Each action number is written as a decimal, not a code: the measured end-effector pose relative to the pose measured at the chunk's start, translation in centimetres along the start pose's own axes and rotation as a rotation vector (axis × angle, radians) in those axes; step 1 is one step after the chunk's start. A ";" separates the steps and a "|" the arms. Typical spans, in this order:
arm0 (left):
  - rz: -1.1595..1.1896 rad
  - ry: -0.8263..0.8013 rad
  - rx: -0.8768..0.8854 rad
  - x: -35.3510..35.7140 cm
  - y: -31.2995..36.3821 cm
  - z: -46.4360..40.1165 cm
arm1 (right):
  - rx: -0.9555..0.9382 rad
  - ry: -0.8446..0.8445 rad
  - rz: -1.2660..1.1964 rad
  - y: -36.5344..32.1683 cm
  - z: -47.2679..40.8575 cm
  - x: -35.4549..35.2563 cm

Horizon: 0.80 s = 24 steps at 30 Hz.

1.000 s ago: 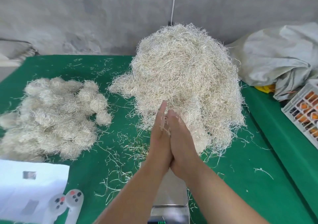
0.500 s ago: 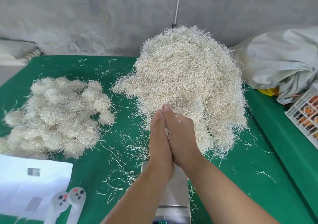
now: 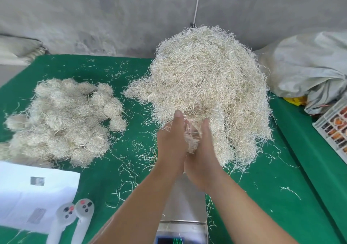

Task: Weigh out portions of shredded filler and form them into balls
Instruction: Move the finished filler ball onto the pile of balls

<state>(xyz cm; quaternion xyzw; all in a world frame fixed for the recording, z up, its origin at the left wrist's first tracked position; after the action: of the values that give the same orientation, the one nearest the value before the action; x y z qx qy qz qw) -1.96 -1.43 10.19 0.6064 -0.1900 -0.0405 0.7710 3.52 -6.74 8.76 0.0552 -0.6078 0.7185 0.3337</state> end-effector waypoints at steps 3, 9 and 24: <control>-0.272 -0.127 0.287 0.7 -0.7 0.9 | 0.002 0.231 -0.068 -0.7 0.1 -0.5; -0.708 -0.127 0.346 -0.6 -1.7 -0.3 | -0.221 0.364 0.295 -0.9 -0.7 -0.7; -0.164 -0.224 0.280 -3.4 -1.9 -1.5 | -0.176 0.139 0.520 -0.9 -5.0 1.5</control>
<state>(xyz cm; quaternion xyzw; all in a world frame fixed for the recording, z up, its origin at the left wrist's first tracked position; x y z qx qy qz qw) -4.24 0.46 7.31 0.7131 -0.2282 -0.1436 0.6472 4.47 -1.57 8.95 -0.1811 -0.6371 0.7266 0.1828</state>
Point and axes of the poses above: each hand's wrist, its own z-axis away from the middle knuckle, its own x-axis out of the palm, y = z × x, the point moved 3 cm from there along -z, towards the middle knuckle, and after that the axes turned 3 degrees about -x, right-handed, at the moved point
